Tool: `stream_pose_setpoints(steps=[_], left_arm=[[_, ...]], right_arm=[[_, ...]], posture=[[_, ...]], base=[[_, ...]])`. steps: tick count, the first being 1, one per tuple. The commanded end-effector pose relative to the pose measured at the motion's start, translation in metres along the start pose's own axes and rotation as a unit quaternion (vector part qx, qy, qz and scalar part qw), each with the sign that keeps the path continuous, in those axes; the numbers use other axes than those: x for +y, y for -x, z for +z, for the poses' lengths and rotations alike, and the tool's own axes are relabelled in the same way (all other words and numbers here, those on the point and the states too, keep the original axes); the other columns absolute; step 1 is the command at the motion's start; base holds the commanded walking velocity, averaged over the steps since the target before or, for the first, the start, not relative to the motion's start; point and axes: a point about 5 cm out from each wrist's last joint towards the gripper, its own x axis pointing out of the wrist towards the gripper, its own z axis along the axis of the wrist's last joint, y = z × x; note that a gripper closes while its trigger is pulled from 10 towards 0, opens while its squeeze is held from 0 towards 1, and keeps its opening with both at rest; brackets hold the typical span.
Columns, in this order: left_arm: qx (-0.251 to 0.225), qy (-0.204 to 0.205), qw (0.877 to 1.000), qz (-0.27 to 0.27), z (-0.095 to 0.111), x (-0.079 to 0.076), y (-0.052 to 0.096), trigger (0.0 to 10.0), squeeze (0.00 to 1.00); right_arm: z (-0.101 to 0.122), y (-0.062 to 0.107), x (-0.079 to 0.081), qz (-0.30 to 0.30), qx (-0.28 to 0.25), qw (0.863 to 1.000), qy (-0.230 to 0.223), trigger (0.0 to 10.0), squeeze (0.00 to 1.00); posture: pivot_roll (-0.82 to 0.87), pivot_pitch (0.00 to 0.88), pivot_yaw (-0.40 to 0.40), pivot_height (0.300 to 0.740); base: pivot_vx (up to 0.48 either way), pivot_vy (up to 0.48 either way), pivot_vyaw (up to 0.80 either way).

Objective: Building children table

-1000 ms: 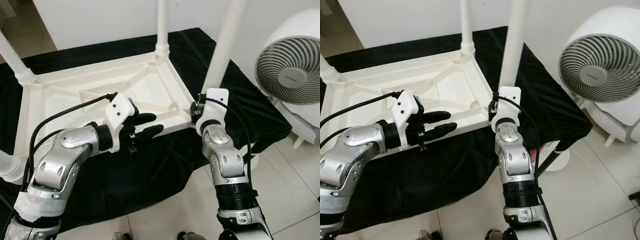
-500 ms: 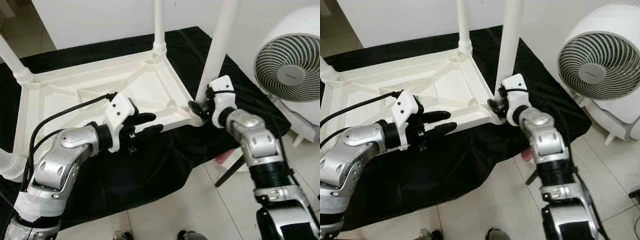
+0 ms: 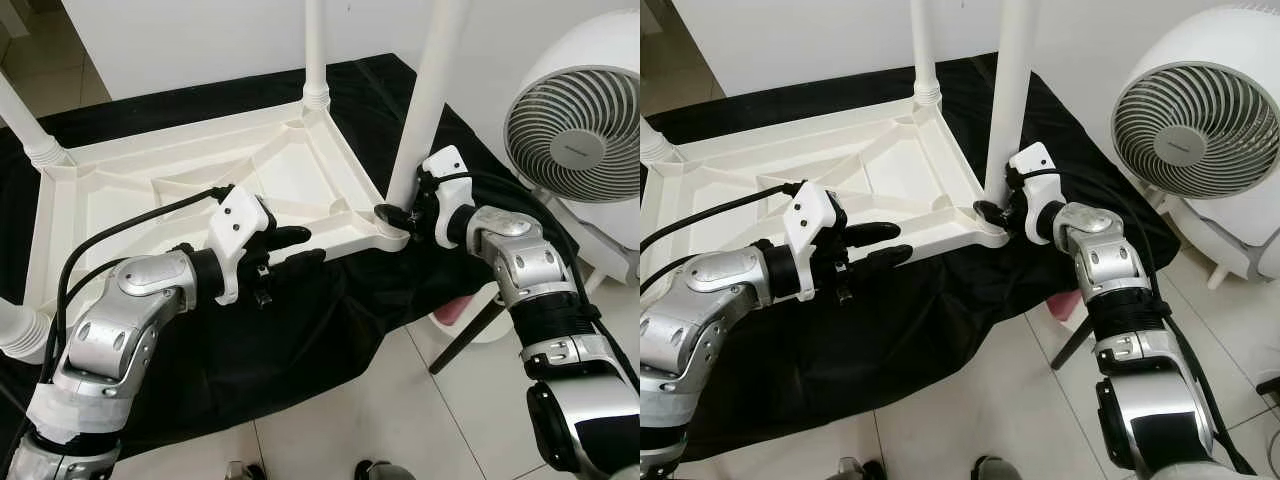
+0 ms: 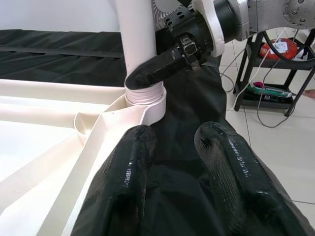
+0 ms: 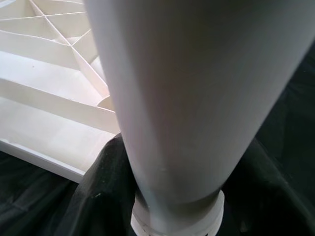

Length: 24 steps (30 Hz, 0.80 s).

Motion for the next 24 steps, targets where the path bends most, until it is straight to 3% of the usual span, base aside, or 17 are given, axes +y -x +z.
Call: stream_pose_setpoints(steps=[1,6,8,10,13,15,16,17,18,19,20,21,22,23,24], left_arm=[[0.007,0.002,1.000,0.028,-0.001,0.003,0.004,10.0,0.00],[0.007,0.003,1.000,0.027,-0.002,0.002,0.003,10.0,0.00],[0.006,0.004,1.000,0.025,-0.002,0.001,0.003,10.0,0.00],[0.006,0.004,1.000,0.024,-0.002,0.001,0.003,10.0,0.00],[0.005,0.005,1.000,0.020,-0.002,0.000,0.002,10.0,0.00],[0.005,0.006,1.000,0.019,-0.002,0.000,0.001,10.0,0.00],[0.005,0.006,1.000,0.019,-0.003,0.000,0.001,10.0,0.00],[0.005,0.006,1.000,0.018,-0.003,0.000,0.001,10.0,0.00],[0.005,0.006,1.000,0.018,-0.003,0.000,0.001,10.0,0.00],[0.004,0.005,1.000,0.016,-0.003,0.000,0.000,10.0,0.00],[0.004,0.005,1.000,0.016,-0.003,0.000,0.000,10.0,0.00],[0.004,0.005,1.000,0.015,-0.003,0.000,-0.001,10.0,0.00],[0.004,0.005,1.000,0.015,-0.003,0.000,-0.001,10.0,0.00],[0.003,0.005,1.000,0.015,-0.003,0.000,-0.001,10.0,0.00],[0.003,0.005,1.000,0.015,-0.003,0.000,-0.001,10.0,0.00]], right_arm=[[-0.003,-0.007,0.010,0.013,0.007,1.000,-0.020,0.0,0.00],[-0.004,-0.008,0.020,-0.019,0.006,0.999,-0.047,0.0,0.00],[-0.008,-0.009,0.025,-0.091,0.014,0.993,-0.081,0.0,0.00],[-0.009,-0.009,0.026,-0.122,0.018,0.988,-0.090,0.0,0.00],[-0.014,-0.008,0.031,-0.240,0.032,0.961,-0.130,0.0,0.00],[-0.016,-0.008,0.033,-0.260,0.033,0.954,-0.146,0.0,0.00],[-0.018,-0.008,0.035,-0.296,0.038,0.941,-0.161,0.0,0.00],[-0.020,-0.007,0.041,-0.351,0.040,0.918,-0.180,0.0,0.00],[-0.020,-0.007,0.041,-0.351,0.040,0.918,-0.180,0.0,0.00],[-0.021,-0.008,0.049,-0.407,0.038,0.889,-0.205,0.0,0.00],[-0.021,-0.008,0.049,-0.407,0.038,0.889,-0.205,0.0,0.00],[-0.020,-0.009,0.058,-0.438,0.038,0.866,-0.238,0.0,0.00],[-0.020,-0.009,0.058,-0.438,0.038,0.866,-0.238,0.0,0.00],[-0.019,-0.010,0.064,-0.459,0.037,0.851,-0.254,0.0,0.00],[-0.019,-0.010,0.064,-0.459,0.037,0.851,-0.254,0.0,0.00]], posture=[[-0.08,0.178,0.070,0.740],[-0.08,0.179,0.071,0.740],[-0.09,0.180,0.072,0.740],[-0.09,0.179,0.072,0.740],[-0.09,0.178,0.072,0.740],[-0.09,0.178,0.072,0.740],[-0.10,0.176,0.072,0.740],[-0.10,0.176,0.072,0.740],[-0.10,0.176,0.072,0.740],[-0.10,0.170,0.073,0.740],[-0.10,0.170,0.073,0.740],[-0.10,0.170,0.073,0.740],[-0.10,0.170,0.073,0.740],[-0.10,0.166,0.072,0.740],[-0.10,0.166,0.072,0.740]], base=[[0.000,0.000,0.00],[0.000,0.000,0.00],[0.000,0.000,0.00],[0.000,0.000,0.00],[0.000,0.000,0.00],[0.000,0.000,0.00],[0.000,0.000,0.00],[0.000,0.000,0.00],[0.000,0.000,0.00],[0.000,0.000,0.00],[0.000,0.000,0.00],[0.000,0.000,0.00],[0.000,0.000,0.00],[0.000,0.000,0.00],[0.000,0.000,0.00]])
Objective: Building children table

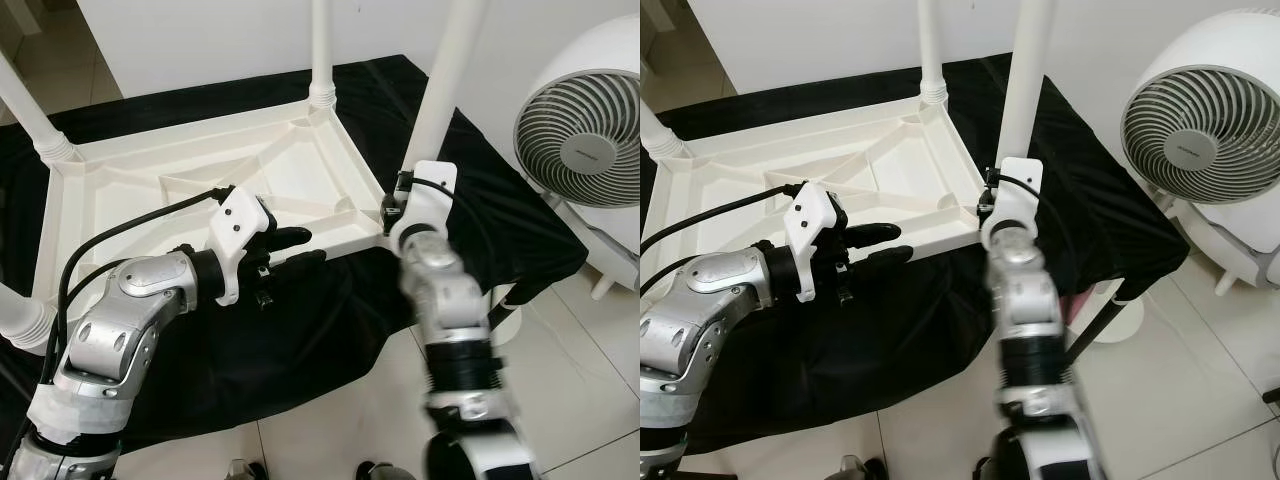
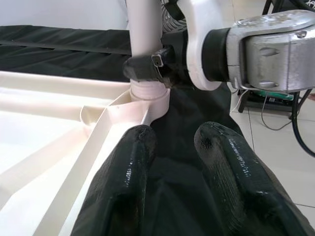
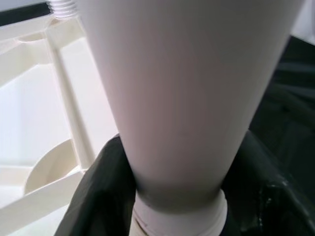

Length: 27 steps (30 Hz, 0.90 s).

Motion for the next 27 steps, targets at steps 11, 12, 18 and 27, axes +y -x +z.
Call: stream_pose_setpoints(steps=[11,12,18,27], left_arm=[[0.007,0.001,1.000,0.022,-0.003,0.002,0.002,10.0,0.00],[0.007,0.001,1.000,0.022,-0.003,0.002,0.002,10.0,0.00],[0.006,0.001,1.000,0.022,-0.003,0.001,0.002,10.0,0.00],[0.008,0.001,1.000,0.022,-0.002,0.003,0.003,10.0,0.00]], right_arm=[[-0.011,0.013,0.028,0.064,0.023,0.998,0.007,10.0,1.00],[-0.006,0.014,0.034,0.116,0.008,0.993,0.009,10.0,0.69],[0.008,0.010,0.029,0.224,-0.030,0.973,0.055,10.0,0.00],[0.011,-0.021,-0.002,0.323,-0.013,0.934,0.151,10.0,0.00]], posture=[[-0.10,0.160,0.067,0.740],[-0.10,0.160,0.067,0.740],[-0.10,0.162,0.066,0.740],[-0.09,0.173,0.076,0.740]], base=[[0.000,0.000,0.00],[0.000,0.000,0.00],[0.000,0.000,0.00],[0.000,0.000,0.00]])
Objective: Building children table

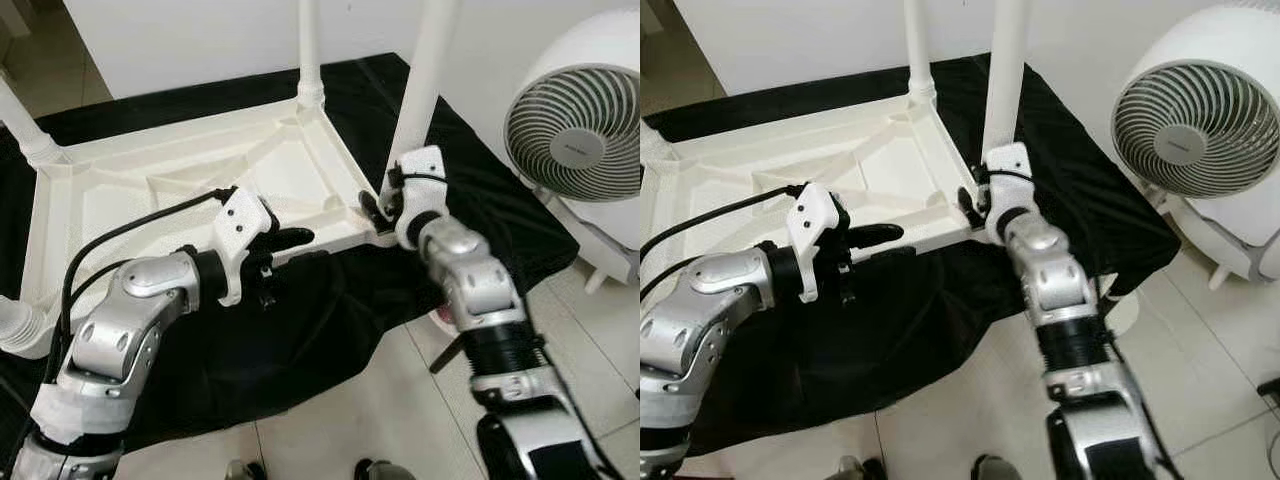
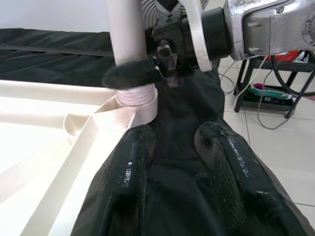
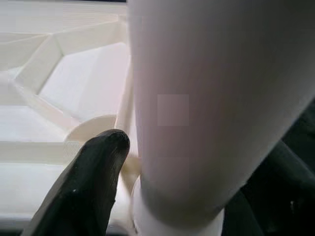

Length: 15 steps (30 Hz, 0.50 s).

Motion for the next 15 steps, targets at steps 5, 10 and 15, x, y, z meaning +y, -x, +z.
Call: stream_pose_setpoints(steps=[5,10,15], left_arm=[[0.007,-0.001,1.000,0.022,-0.001,0.004,0.002,10.0,0.00],[0.009,-0.001,1.000,0.025,-0.001,0.004,0.004,10.0,0.00],[0.010,-0.001,1.000,0.027,-0.001,0.004,0.005,10.0,0.00]], right_arm=[[-0.001,-0.009,0.005,0.107,0.011,0.994,0.013,10.0,0.00],[0.001,-0.014,0.000,0.139,0.009,0.990,0.029,7.2,0.00],[0.000,-0.017,-0.003,0.147,0.010,0.989,0.030,0.0,0.00]], posture=[[-0.08,0.174,0.076,0.740],[-0.08,0.174,0.073,0.740],[-0.07,0.174,0.070,0.740]], base=[[0.000,0.000,0.00],[0.000,0.000,0.00],[0.000,0.000,0.00]])
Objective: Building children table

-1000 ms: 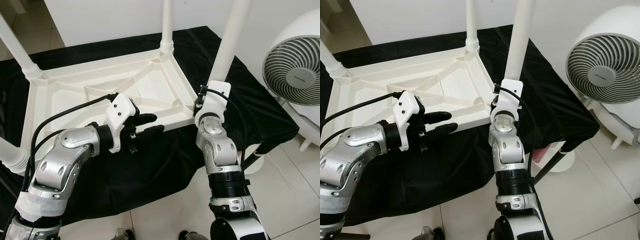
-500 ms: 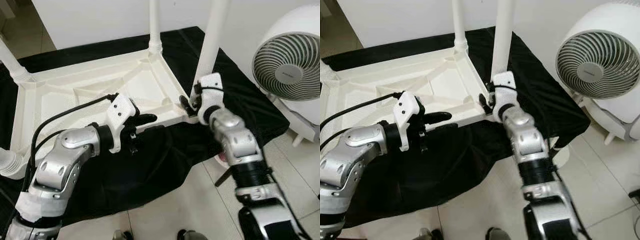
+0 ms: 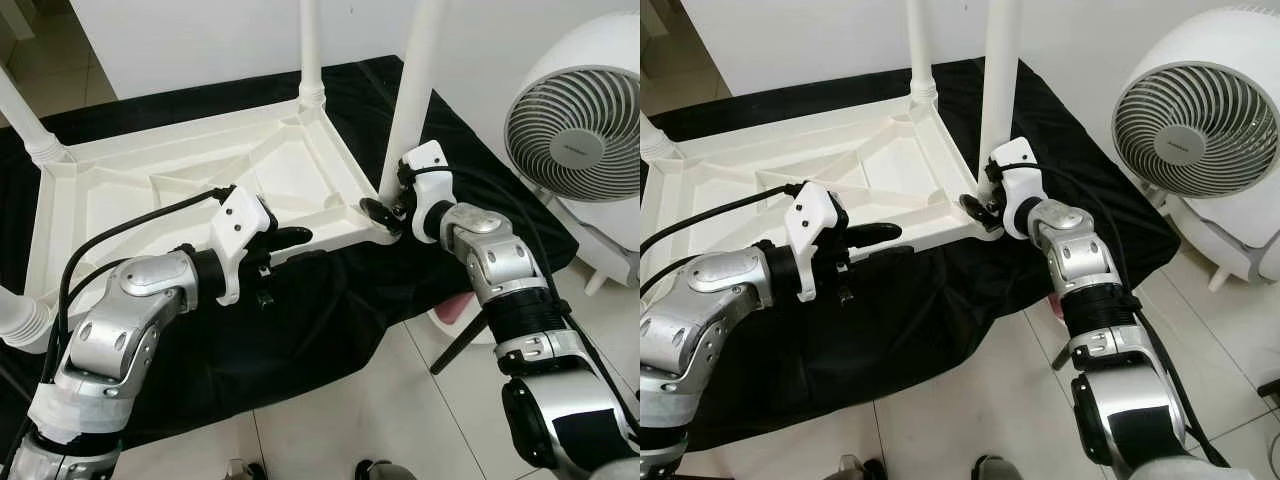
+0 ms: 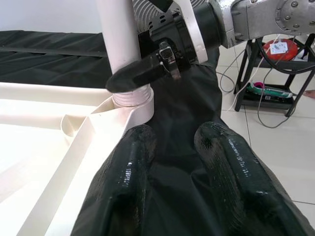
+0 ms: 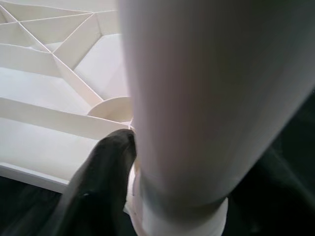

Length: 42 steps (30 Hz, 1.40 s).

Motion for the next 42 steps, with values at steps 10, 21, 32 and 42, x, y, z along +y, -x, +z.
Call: stream_pose_setpoints(steps=[10,21,32,42], left_arm=[[0.007,0.002,1.000,0.025,-0.001,0.003,0.003,10.0,0.00],[0.005,0.005,1.000,0.020,-0.002,0.001,0.001,10.0,0.00],[0.004,0.006,1.000,0.019,-0.002,-0.001,-0.001,10.0,0.00],[0.004,0.007,1.000,0.022,-0.003,0.000,0.000,10.0,0.00]], right_arm=[[-0.005,-0.004,0.015,0.006,-0.003,0.998,-0.055,0.0,0.00],[-0.012,-0.002,0.023,-0.280,0.023,0.948,-0.150,0.0,0.00],[-0.013,0.001,0.057,-0.439,0.036,0.864,-0.242,0.0,0.00],[0.009,-0.008,0.065,-0.346,-0.022,0.923,-0.167,10.0,1.00]], posture=[[-0.08,0.178,0.073,0.740],[-0.09,0.180,0.073,0.740],[-0.09,0.179,0.066,0.740],[-0.10,0.178,0.065,0.740]], base=[[0.000,0.000,0.00],[0.000,0.000,0.00],[0.000,0.000,0.00],[0.000,0.000,0.00]])
